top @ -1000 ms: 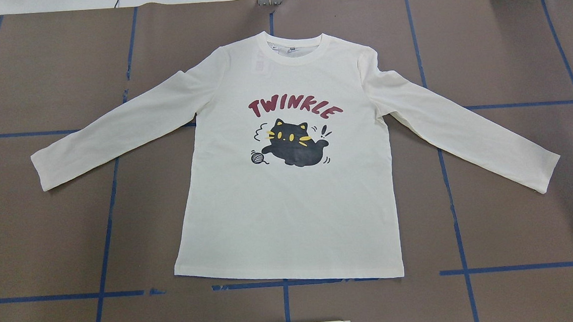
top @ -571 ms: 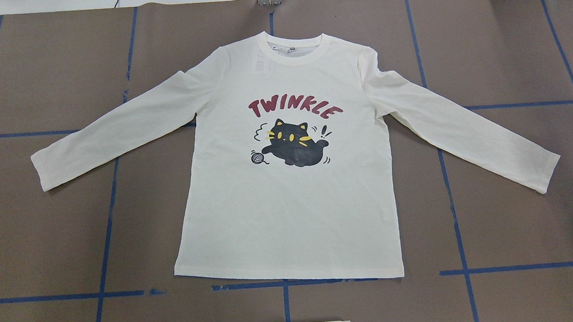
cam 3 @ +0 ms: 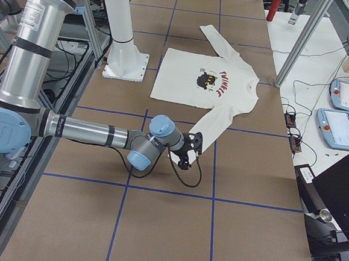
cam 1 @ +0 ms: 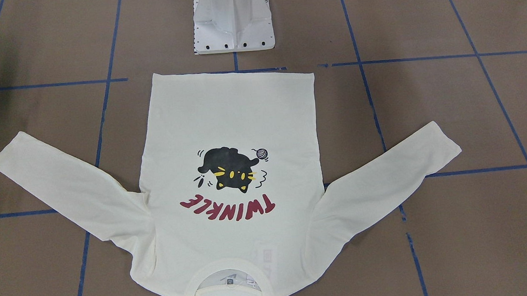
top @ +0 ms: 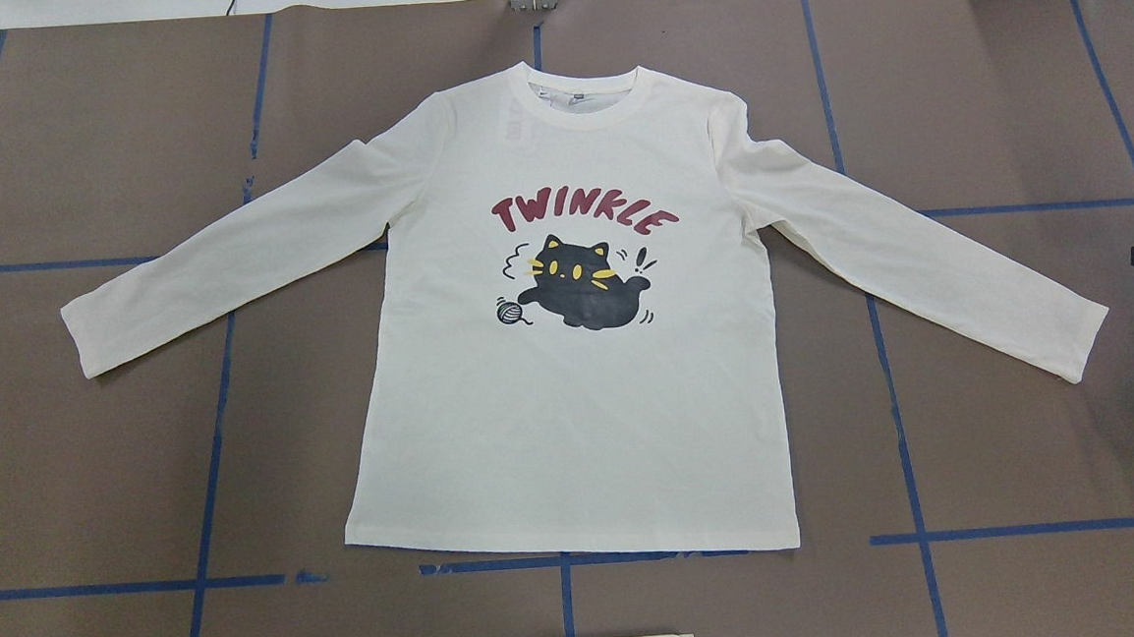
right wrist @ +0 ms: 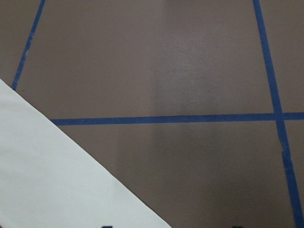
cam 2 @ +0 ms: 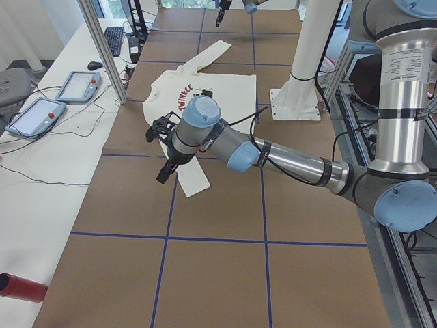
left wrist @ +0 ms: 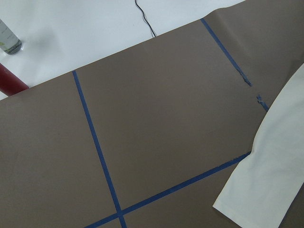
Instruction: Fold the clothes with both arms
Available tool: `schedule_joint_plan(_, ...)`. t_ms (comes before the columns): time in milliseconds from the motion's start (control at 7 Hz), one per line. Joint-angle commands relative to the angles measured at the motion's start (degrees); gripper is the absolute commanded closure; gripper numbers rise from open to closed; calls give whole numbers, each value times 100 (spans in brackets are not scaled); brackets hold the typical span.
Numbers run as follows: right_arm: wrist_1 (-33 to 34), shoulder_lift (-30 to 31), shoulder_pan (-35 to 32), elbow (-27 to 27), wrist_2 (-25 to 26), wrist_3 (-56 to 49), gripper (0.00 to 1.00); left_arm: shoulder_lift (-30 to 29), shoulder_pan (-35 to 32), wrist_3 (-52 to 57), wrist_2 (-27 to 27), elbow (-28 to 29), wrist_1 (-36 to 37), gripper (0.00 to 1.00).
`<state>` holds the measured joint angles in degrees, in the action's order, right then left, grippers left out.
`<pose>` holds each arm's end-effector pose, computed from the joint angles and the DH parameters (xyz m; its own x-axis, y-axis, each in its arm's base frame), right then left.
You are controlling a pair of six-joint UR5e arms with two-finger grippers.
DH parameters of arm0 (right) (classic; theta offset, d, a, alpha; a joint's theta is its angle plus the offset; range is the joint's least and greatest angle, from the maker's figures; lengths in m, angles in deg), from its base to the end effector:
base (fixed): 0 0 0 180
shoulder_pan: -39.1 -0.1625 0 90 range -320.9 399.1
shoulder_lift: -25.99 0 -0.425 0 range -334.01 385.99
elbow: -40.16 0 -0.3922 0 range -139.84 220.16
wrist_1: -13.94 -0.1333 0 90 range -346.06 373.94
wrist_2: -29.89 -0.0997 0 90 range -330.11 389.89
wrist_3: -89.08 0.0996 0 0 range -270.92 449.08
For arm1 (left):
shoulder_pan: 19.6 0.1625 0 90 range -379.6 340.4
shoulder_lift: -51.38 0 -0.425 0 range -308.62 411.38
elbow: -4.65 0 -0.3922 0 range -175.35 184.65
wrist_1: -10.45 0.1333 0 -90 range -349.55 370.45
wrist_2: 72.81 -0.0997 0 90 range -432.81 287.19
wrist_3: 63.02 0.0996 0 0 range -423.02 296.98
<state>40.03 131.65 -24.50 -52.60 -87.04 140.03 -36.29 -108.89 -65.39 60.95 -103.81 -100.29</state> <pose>-0.0986 -0.3969 0.6377 0.6218 -0.0107 0.7831 -0.3224 0.9078 0.2684 -0.0584 -0.4832 0.4759 0.7168 0.3905 -0.5776 0.0197 0.8168 0.5766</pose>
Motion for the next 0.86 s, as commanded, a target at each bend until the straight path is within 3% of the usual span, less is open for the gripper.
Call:
schedule_joint_plan(0, -367, -28, 531, 329, 539, 327, 17, 4, -1, 9, 0, -17, 0, 0)
schedule_joint_plan(143, -376, -28, 707, 346, 556, 502, 27, 12, -1, 9, 0, -26, 0, 0)
schedule_joint_plan(429, -376, -46, 805, 503, 557, 512, 33, 4, -1, 0, 0, -26, 0, 0)
schedule_joint_plan(714, -368, -159, 849, 601, 557, 521, 34, 4, -1, 9, 0, -26, 0, 0)
